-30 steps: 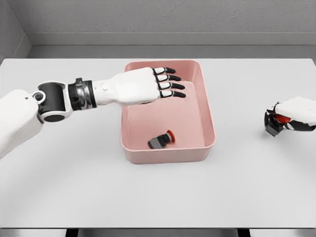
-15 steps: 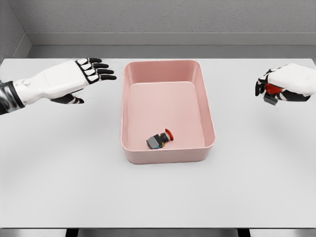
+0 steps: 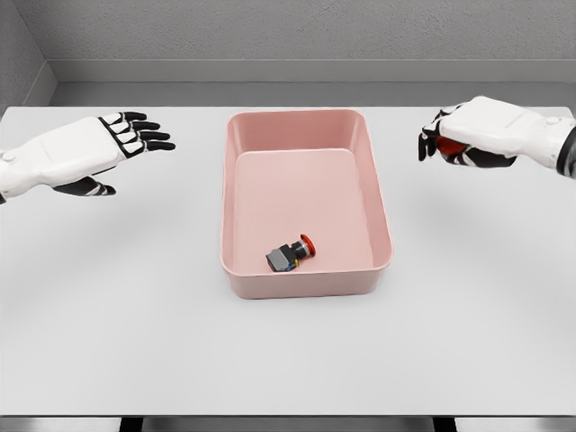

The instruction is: Put the industrial switch in the basket with both arms

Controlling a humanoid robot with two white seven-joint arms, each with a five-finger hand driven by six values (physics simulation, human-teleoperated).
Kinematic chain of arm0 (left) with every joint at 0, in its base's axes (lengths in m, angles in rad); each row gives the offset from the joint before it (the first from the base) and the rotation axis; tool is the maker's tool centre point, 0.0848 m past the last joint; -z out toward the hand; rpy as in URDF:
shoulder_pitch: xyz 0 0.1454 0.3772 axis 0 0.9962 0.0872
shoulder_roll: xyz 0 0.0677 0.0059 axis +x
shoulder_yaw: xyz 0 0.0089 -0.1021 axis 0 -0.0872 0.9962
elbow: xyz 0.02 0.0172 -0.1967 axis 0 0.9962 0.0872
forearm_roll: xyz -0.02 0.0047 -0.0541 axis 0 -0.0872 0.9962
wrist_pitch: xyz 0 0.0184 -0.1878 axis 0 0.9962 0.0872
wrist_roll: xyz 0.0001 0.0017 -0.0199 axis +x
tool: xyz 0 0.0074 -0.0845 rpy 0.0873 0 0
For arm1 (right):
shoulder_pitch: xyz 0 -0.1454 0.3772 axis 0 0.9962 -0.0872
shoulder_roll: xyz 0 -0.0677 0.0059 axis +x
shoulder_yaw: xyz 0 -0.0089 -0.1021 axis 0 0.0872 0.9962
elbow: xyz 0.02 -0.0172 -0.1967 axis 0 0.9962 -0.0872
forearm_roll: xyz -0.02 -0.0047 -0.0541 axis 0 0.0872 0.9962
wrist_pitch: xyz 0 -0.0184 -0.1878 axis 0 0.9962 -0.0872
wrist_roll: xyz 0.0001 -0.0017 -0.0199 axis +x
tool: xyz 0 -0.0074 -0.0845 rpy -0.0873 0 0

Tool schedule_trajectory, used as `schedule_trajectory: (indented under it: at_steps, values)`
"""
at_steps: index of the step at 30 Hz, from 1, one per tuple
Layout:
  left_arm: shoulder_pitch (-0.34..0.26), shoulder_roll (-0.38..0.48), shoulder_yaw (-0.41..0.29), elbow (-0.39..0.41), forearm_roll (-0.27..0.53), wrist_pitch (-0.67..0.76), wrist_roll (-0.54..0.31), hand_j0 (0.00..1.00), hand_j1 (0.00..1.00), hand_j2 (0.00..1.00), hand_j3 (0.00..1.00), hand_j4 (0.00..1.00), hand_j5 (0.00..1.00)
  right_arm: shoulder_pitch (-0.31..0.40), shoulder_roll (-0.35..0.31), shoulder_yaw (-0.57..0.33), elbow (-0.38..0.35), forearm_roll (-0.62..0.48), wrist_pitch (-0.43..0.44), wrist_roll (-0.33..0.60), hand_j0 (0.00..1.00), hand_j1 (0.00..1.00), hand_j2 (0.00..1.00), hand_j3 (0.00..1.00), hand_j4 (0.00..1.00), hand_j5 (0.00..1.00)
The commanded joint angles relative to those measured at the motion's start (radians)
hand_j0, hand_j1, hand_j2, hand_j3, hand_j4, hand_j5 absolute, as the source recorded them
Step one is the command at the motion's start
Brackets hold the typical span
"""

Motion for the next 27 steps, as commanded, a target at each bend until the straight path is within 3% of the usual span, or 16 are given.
schedule_trajectory:
  at_steps: [1, 9, 13, 16, 17, 18, 19, 24, 27]
  values:
    - [0.000, 0.003, 0.001, 0.000, 0.007, 0.000, 0.001, 1.00, 1.00, 1.00, 1.00, 1.00, 1.00, -0.002, 0.018, 0.024, 0.000, -0.001, 0.001, 0.000, 0.47, 0.47, 0.47, 0.47, 0.47, 0.47]
    - [0.000, 0.001, 0.001, -0.001, 0.007, 0.000, 0.001, 1.00, 1.00, 1.00, 1.00, 1.00, 1.00, -0.110, 0.096, 0.139, 0.000, -0.001, 0.003, 0.000, 0.47, 0.47, 0.47, 0.47, 0.47, 0.47]
    - [0.000, 0.001, 0.001, -0.001, 0.005, 0.000, 0.001, 1.00, 1.00, 1.00, 1.00, 1.00, 1.00, -0.216, 0.188, 0.262, 0.000, -0.003, 0.021, 0.000, 0.47, 0.47, 0.47, 0.47, 0.47, 0.47]
    - [0.000, 0.001, 0.001, -0.001, 0.007, 0.000, 0.001, 1.00, 1.00, 1.00, 1.00, 1.00, 1.00, -0.256, 0.243, 0.308, 0.000, -0.005, 0.021, 0.000, 0.48, 0.48, 0.48, 0.48, 0.48, 0.48]
    - [0.000, 0.001, 0.001, -0.001, 0.007, 0.000, 0.001, 1.00, 1.00, 1.00, 1.00, 1.00, 1.00, -0.256, 0.245, 0.308, 0.000, -0.005, 0.022, 0.000, 0.55, 0.55, 0.55, 0.55, 0.55, 0.55]
    - [0.000, 0.001, 0.001, -0.001, 0.007, 0.000, 0.001, 1.00, 1.00, 1.00, 1.00, 1.00, 1.00, -0.256, 0.248, 0.308, 0.001, -0.006, 0.029, 0.000, 0.82, 0.82, 0.82, 0.82, 0.82, 0.82]
    - [0.000, 0.001, 0.001, -0.001, 0.007, 0.000, 0.001, 1.00, 1.00, 1.00, 1.00, 1.00, 1.00, -0.256, 0.255, 0.309, 0.001, -0.005, 0.075, 0.000, 1.00, 1.00, 1.00, 1.00, 1.00, 1.00]
    - [0.002, 0.001, 0.001, -0.001, 0.007, 0.000, 0.001, 1.00, 1.00, 1.00, 1.00, 1.00, 1.00, -0.256, 0.255, 0.328, 0.001, -0.005, 0.076, 0.000, 1.00, 1.00, 1.00, 1.00, 1.00, 1.00]
    - [0.002, 0.001, 0.001, -0.001, 0.007, 0.000, 0.001, 1.00, 1.00, 1.00, 1.00, 1.00, 1.00, -0.256, 0.222, 0.315, 0.003, -0.005, 0.078, 0.000, 1.00, 1.00, 1.00, 1.00, 1.00, 1.00]
